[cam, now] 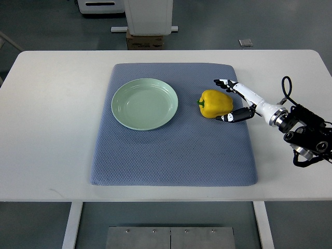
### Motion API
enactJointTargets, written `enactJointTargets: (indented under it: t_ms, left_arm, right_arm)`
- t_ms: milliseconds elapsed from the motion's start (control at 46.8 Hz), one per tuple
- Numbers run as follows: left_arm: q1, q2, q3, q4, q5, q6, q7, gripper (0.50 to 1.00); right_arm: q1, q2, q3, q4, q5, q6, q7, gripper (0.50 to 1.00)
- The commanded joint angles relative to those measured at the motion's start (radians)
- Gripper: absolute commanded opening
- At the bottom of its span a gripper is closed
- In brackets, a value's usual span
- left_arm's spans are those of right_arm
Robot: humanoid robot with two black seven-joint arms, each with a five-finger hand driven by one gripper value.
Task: Place yellow pepper on plate with right hand
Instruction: 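Close the right hand's fingers around the yellow pepper, then lift the pepper with the right hand and carry it over the plate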
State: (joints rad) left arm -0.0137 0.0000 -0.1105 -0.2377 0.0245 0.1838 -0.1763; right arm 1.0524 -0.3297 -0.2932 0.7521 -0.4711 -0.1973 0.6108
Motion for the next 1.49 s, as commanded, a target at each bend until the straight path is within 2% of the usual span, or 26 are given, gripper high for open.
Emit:
enactJointTargets:
  t_ms: [0,448,555,662,747,854,1025,1046,1110,1153,1195,1473]
  left_arm:
    - [0.000,0.000,0.000,0.000,0.000,0.000,0.000,1.000]
    - [0.000,0.000,0.000,0.000,0.000,0.000,0.000,1.000]
    - [0.000,0.000,0.000,0.000,0.000,0.000,0.000,1.000]
    - [0.000,0.000,0.000,0.000,0.000,0.000,0.000,1.000]
    - [0.000,0.000,0.000,0.000,0.000,0.000,0.000,1.000]
    - [0.000,0.000,0.000,0.000,0.000,0.000,0.000,1.000]
    - [0.000,0.000,0.000,0.000,0.000,0.000,0.000,1.000]
    - [0.000,0.000,0.000,0.000,0.000,0.000,0.000,1.000]
    - [0.000,0.000,0.000,0.000,0.000,-0.001,0.000,1.000]
    - [0.000,0.000,0.000,0.000,0.000,0.000,0.000,1.000]
    - [0.000,0.000,0.000,0.000,0.000,0.000,0.000,1.000]
    - [0.000,0.000,0.000,0.000,0.000,-0.001,0.000,1.000]
  right_arm:
    - [0.003,0.015,-0.011,-0.028,0.000,-0.002,0.000,0.918]
    - [0.026,0.041,-0.046,-0.045,0.000,-0.001,0.000,0.906]
    - [0.031,0.046,-0.049,-0.048,0.000,-0.001,0.000,0.857]
    - [0.031,0.050,-0.050,-0.054,0.000,-0.001,0.000,0.849]
    - [0.031,0.052,-0.052,-0.060,0.000,-0.001,0.000,0.801]
    - [0.031,0.052,-0.069,-0.063,0.000,-0.001,0.000,0.767]
    - [0.031,0.052,-0.069,-0.068,0.000,-0.001,0.000,0.755]
    - [0.031,0.052,-0.069,-0.068,0.000,-0.001,0.000,0.744]
    - [0.031,0.052,-0.069,-0.068,0.000,-0.001,0.000,0.669]
    - [0.031,0.052,-0.069,-0.068,0.002,-0.001,0.000,0.596]
    - [0.031,0.052,-0.069,-0.068,0.002,-0.001,0.000,0.500]
    - [0.037,0.052,-0.067,-0.088,0.003,-0.002,0.000,0.500]
